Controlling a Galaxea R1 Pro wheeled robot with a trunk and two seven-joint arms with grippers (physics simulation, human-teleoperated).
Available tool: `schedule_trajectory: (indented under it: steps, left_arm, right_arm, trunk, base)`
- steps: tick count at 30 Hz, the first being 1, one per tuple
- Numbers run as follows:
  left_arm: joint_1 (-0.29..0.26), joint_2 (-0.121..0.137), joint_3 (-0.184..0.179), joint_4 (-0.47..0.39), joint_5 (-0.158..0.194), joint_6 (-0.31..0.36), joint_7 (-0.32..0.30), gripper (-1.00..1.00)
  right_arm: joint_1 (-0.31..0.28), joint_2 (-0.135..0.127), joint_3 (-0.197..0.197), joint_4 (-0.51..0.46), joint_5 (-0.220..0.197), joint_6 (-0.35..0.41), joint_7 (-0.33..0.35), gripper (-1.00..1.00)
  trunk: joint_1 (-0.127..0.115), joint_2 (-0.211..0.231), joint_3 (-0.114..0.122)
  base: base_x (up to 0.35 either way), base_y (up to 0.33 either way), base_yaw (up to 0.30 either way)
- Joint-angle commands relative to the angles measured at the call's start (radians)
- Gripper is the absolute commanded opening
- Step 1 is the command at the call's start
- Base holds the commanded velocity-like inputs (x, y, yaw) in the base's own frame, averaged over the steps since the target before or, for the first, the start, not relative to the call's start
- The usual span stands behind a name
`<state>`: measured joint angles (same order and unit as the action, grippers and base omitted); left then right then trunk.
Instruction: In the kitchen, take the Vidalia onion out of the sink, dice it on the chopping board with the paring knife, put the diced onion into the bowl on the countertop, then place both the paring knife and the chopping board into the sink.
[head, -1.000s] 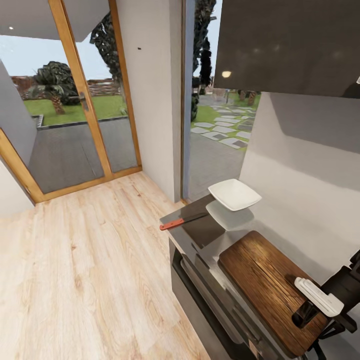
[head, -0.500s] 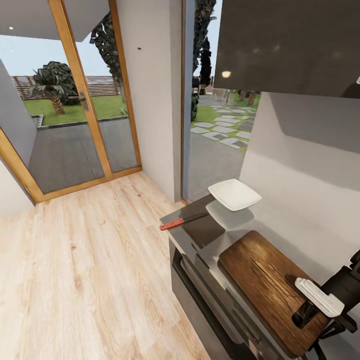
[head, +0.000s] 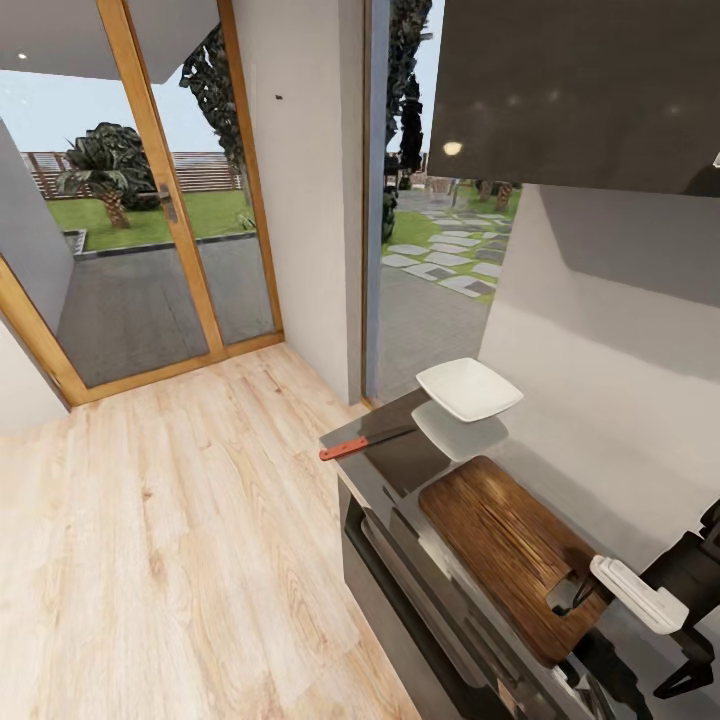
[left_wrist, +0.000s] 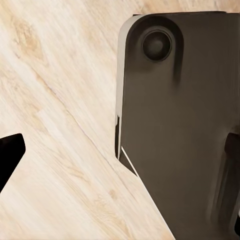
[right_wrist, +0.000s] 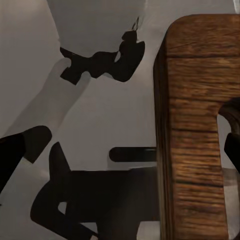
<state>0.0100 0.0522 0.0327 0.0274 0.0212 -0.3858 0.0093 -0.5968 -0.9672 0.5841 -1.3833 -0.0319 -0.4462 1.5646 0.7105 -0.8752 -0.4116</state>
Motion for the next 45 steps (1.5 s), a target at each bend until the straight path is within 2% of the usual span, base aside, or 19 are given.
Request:
schedule_trajectory:
  steps: [1,6,8,10,13,14,16,21,24,30,33,35,36,37,38,40,41,42,45]
  left_arm:
    - [-0.001,0.000,0.003,0.002,0.002,-0.005,0.000,1.00]
    - [-0.001,0.000,0.003,0.002,0.002,-0.005,0.000,1.00]
    - [0.000,0.000,0.003,0.002,0.002,-0.005,0.000,1.00]
    - [-0.001,0.000,0.003,0.002,0.002,-0.005,0.000,1.00]
    - [0.000,0.000,0.003,0.002,0.002,-0.005,0.000,1.00]
    - [0.000,0.000,0.003,0.002,0.002,-0.005,0.000,1.00]
    - [0.000,0.000,0.003,0.002,0.002,-0.005,0.000,1.00]
    - [-0.001,0.000,0.003,0.002,0.002,-0.005,0.000,1.00]
    - [-0.001,0.000,0.003,0.002,0.002,-0.005,0.000,1.00]
    - [-0.001,0.000,0.003,0.002,0.002,-0.005,0.000,1.00]
    - [-0.001,0.000,0.003,0.001,0.002,-0.005,0.000,1.00]
    - [-0.001,0.001,0.003,0.001,0.002,-0.005,0.000,1.00]
    - [-0.001,0.001,0.003,0.001,0.002,-0.005,0.000,1.00]
    - [-0.001,0.001,0.003,0.001,0.002,-0.005,0.000,1.00]
    - [-0.001,0.001,0.003,0.001,0.002,-0.005,0.000,1.00]
    - [0.000,0.002,0.004,0.001,0.002,-0.005,-0.001,1.00]
    - [0.000,0.002,0.004,0.000,0.002,-0.005,-0.001,1.00]
    - [0.000,0.002,0.004,0.000,0.002,-0.005,-0.001,1.00]
    - [-0.001,0.005,0.004,-0.002,0.001,-0.005,-0.001,1.00]
  right_arm:
    - [-0.003,-0.001,0.004,0.000,-0.003,-0.007,0.001,1.00]
    - [-0.003,-0.001,0.003,-0.002,-0.005,-0.004,0.005,1.00]
    - [-0.003,-0.002,-0.011,-0.010,-0.007,-0.001,0.006,1.00]
    - [-0.003,-0.002,-0.045,-0.019,-0.012,0.003,0.006,1.00]
    - [-0.003,-0.002,-0.142,-0.055,-0.022,0.035,0.006,1.00]
    - [-0.003,-0.006,-0.198,-0.086,-0.041,0.073,0.006,1.00]
    - [-0.003,-0.014,-0.265,-0.151,-0.098,0.147,0.006,1.00]
    - [-0.003,-0.045,-0.383,-0.228,-0.208,0.284,0.006,1.00]
    - [-0.003,-0.044,-0.404,-0.236,-0.234,0.307,0.006,1.00]
    - [-0.003,-0.027,-0.413,-0.239,-0.244,0.332,0.006,1.00]
    - [-0.003,0.008,-0.418,-0.238,-0.244,0.420,-0.009,1.00]
    - [-0.003,0.070,-0.439,-0.237,-0.242,0.529,-0.097,1.00]
    - [-0.003,0.085,-0.447,-0.237,-0.242,0.554,-0.122,1.00]
    - [-0.003,0.114,-0.466,-0.237,-0.242,0.608,-0.179,1.00]
    - [-0.003,0.145,-0.486,-0.238,-0.242,0.667,-0.241,1.00]
    - [-0.003,0.230,-0.530,-0.241,-0.242,0.839,-0.445,1.00]
    - [-0.003,0.252,-0.540,-0.241,-0.242,0.878,-0.520,1.00]
    - [-0.003,0.261,-0.543,-0.241,-0.242,0.893,-0.562,1.00]
    - [-0.003,0.326,-0.553,-0.241,-0.243,0.938,-0.860,1.00]
  trunk:
    - [0.000,-0.001,-0.001]
    - [0.000,-0.001,-0.001]
    - [0.000,-0.001,-0.001]
    - [0.000,-0.001,-0.001]
    - [0.000,-0.001,-0.001]
    - [0.000,-0.001,-0.001]
    - [0.000,-0.001,-0.001]
    - [0.000,-0.001,-0.001]
    - [0.000,-0.001,-0.001]
    - [0.000,-0.001,-0.001]
    - [0.000,-0.001,-0.001]
    - [0.000,-0.001,-0.001]
    - [0.000,-0.001,-0.001]
    - [0.000,-0.001,-0.001]
    - [0.000,-0.001,-0.001]
    - [0.000,-0.001,-0.001]
    - [0.000,-0.001,-0.001]
    - [0.000,-0.001,-0.001]
    - [0.000,-0.001,-0.001]
  base:
    - [0.000,0.000,0.000]
    - [0.000,0.000,0.000]
    - [0.000,0.000,0.000]
    - [0.000,0.000,0.000]
    - [0.000,0.000,0.000]
    - [0.000,0.000,0.000]
    - [0.000,0.000,0.000]
    - [0.000,0.000,0.000]
    - [0.000,0.000,0.000]
    - [-0.017,0.013,0.000]
    - [-0.102,0.182,0.000]
    - [-0.131,0.237,0.000]
    - [-0.138,0.245,0.000]
    - [-0.143,0.250,0.000]
    - [-0.147,0.253,0.000]
    - [-0.150,0.257,0.000]
    - [-0.152,0.260,0.000]
    - [-0.152,0.261,0.000]
    - [-0.152,0.265,0.000]
